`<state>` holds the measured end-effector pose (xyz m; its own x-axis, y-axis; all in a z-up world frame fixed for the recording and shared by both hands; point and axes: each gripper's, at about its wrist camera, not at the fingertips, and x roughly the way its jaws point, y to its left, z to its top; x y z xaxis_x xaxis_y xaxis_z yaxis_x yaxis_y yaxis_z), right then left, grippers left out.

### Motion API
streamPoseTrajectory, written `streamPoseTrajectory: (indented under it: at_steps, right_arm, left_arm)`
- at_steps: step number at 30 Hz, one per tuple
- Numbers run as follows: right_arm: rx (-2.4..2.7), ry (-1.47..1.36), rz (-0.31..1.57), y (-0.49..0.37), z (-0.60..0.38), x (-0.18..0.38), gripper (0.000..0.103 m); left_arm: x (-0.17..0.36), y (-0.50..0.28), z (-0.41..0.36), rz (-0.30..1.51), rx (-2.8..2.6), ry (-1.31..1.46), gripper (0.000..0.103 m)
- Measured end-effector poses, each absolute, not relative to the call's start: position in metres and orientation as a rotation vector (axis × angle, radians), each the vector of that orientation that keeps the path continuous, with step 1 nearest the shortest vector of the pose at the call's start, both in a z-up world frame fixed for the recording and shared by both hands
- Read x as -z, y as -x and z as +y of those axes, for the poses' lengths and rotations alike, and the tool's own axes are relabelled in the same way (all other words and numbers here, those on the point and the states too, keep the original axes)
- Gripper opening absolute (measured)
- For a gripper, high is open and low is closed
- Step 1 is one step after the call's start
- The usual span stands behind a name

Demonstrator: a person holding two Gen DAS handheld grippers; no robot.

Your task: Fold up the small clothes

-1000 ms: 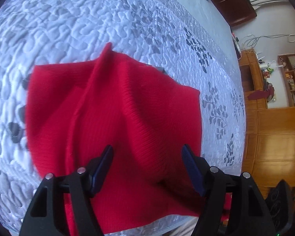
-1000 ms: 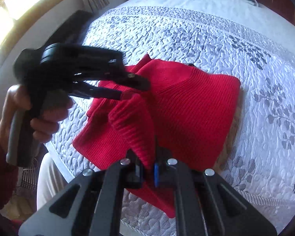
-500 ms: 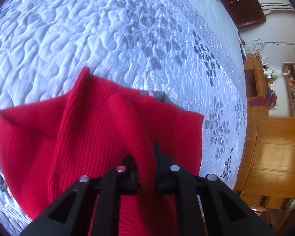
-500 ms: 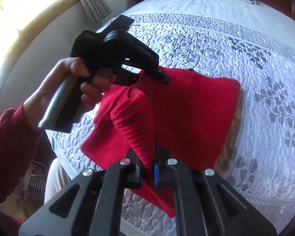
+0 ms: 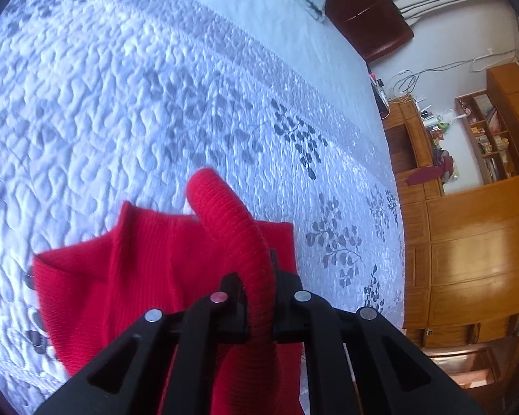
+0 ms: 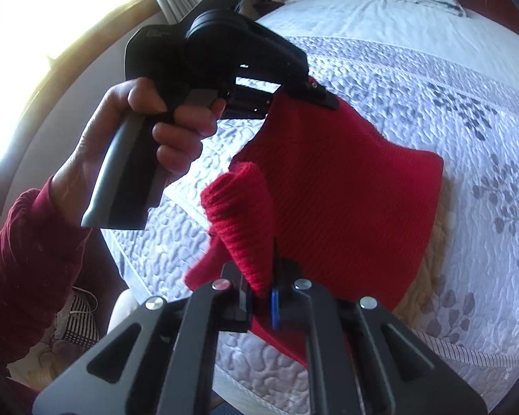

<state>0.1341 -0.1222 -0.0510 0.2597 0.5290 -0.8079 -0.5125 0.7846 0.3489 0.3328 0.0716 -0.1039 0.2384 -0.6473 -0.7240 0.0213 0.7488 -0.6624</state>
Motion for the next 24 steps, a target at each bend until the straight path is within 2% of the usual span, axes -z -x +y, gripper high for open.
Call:
streamPoseTrajectory:
  at_steps: [11,24]
  right_arm:
    - [-0.762,0.01,1.086,-0.131,-0.078,0.04,0.006]
    - [-0.724,0.13,1.193,-0.111,-0.071,0.092,0.006]
  left_arm:
    - [0.079,-0.328,0.117,1.204,0.48,0.58,0.007]
    - [0.17,-0.313,0.111,1.364,0.505,0.67,0.009]
